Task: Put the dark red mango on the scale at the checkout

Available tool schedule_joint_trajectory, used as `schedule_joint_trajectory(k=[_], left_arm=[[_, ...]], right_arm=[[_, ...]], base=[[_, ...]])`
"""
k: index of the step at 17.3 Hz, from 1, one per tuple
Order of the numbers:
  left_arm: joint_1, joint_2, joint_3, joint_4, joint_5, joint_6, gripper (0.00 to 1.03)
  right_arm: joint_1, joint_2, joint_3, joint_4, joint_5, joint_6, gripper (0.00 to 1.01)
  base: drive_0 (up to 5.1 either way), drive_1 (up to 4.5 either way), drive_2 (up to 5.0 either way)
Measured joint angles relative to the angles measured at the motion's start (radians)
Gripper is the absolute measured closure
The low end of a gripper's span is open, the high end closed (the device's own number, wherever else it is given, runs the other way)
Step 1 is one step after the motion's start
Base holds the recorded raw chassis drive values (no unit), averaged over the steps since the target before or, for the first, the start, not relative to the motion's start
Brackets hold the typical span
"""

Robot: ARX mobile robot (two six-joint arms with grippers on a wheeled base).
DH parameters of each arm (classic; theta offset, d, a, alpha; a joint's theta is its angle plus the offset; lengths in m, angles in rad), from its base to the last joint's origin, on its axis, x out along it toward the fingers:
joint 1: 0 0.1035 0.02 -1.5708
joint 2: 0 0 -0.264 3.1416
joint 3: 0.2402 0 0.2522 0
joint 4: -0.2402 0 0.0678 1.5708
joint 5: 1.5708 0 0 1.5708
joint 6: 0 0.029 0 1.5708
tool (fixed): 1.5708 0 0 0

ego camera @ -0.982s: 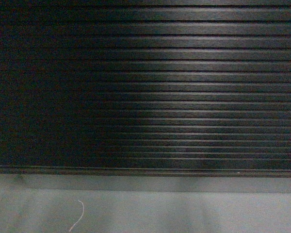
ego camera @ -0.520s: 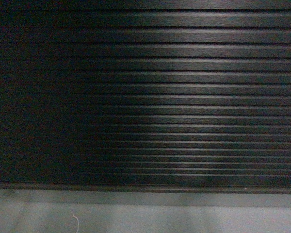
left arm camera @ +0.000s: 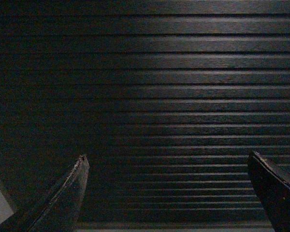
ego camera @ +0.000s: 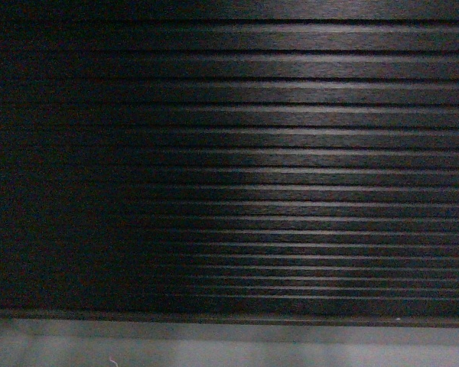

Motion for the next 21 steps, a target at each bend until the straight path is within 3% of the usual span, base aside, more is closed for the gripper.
schedule_joint_trajectory(k=[21], left_arm=[[0.000, 0.000, 0.000, 0.000, -0.002, 0.001, 0.05]], right_arm=[[0.000, 0.000, 0.000, -0.001, 0.000, 0.001, 0.03]], base=[[0.0, 0.00, 0.0]])
